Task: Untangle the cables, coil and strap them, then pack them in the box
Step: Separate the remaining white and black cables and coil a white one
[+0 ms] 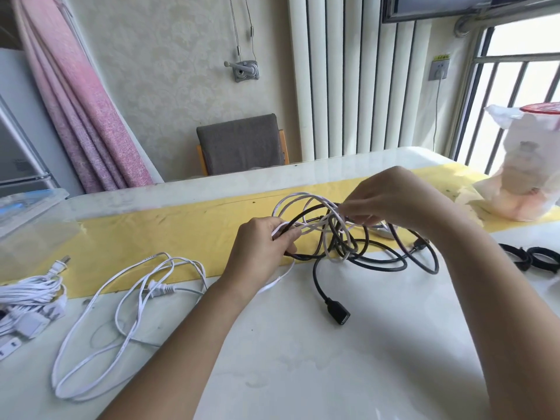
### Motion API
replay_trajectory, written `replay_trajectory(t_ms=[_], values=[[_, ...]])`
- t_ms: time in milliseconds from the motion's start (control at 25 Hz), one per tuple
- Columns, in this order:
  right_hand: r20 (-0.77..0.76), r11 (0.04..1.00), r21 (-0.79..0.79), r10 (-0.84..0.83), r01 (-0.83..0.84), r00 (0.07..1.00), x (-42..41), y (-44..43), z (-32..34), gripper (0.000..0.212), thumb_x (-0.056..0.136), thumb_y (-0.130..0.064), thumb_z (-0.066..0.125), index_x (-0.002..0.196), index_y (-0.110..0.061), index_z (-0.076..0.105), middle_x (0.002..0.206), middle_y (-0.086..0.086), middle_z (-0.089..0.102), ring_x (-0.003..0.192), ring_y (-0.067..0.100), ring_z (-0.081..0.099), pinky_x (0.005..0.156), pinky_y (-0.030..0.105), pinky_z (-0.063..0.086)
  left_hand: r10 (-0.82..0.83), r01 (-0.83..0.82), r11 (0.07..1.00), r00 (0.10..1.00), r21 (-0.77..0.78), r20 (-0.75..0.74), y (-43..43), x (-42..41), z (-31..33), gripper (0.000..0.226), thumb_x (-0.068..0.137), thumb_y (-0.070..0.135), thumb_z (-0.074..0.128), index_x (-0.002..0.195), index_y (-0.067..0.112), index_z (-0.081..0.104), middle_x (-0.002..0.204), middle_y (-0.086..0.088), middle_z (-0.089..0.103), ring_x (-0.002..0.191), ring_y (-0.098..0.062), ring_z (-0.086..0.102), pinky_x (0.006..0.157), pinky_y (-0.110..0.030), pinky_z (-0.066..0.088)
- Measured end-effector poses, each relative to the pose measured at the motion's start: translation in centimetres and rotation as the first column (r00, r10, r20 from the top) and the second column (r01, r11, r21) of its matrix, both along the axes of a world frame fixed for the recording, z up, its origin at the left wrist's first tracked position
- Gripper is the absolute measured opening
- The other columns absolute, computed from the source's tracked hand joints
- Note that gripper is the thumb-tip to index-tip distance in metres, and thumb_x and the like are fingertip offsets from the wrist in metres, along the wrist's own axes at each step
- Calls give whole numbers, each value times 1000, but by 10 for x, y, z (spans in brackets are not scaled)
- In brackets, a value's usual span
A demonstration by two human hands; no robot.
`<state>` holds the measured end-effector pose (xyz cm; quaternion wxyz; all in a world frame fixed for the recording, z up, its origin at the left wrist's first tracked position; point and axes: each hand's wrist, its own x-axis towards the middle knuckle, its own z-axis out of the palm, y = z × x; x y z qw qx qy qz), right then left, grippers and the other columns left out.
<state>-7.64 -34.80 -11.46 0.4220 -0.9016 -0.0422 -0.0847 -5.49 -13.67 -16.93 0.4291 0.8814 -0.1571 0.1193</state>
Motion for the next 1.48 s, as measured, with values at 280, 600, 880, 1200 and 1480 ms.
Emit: replay_trajectory(t_ms=[280, 600, 880, 1200, 1480], values=[[55, 993, 115, 21, -27, 998, 3, 24, -10, 7, 78, -13, 76, 78, -7, 73, 69, 5, 71, 56, 7, 65, 54, 10, 49, -13, -152, 883, 938, -443, -346, -6, 3, 7, 34, 97, 22, 54, 67, 9, 63, 42, 5, 51, 30, -2, 30, 37, -16, 24], [12, 494, 786, 588, -371, 809, 21, 14, -19, 27, 84, -14, 60, 104, 3, 53, 97, 15, 57, 95, 25, 55, 90, 34, 46, -140, -242, 679, 884, -693, -446, 6, 8, 15, 16, 95, 12, 53, 94, 5, 67, 40, 4, 42, 33, -5, 24, 32, -15, 15], [240, 378, 743, 619, -551, 748, 17, 27, -20, 78, 55, -18, 91, 122, -7, 51, 85, -3, 48, 75, 12, 49, 80, 26, 49, -116, -170, 804, 895, -569, -432, 11, 10, 11, 28, 97, 2, 36, 99, 8, 64, 68, -7, 72, 39, -9, 21, 35, -16, 20], [295, 932, 223, 214, -285, 931, 11, 23, -12, 38, 78, 4, 72, 108, -18, 63, 59, -12, 28, 53, 9, 28, 54, 21, 40, 60, -120, 944, 978, -306, -199, 26, 16, 17, 34, 86, -4, 35, 71, 16, 59, 65, 5, 66, 39, -7, 34, 38, -16, 27], [376, 946, 224, -306, 235, 874, 15, -21, -5, 31, 74, 10, 55, 60, -17, 60, 41, -8, 32, 38, 6, 23, 38, 16, 18, 153, -159, 970, 987, -182, -46, 47, 19, 27, 35, 85, 3, 48, 64, 24, 66, 63, 7, 64, 56, -11, 52, 53, -21, 38]])
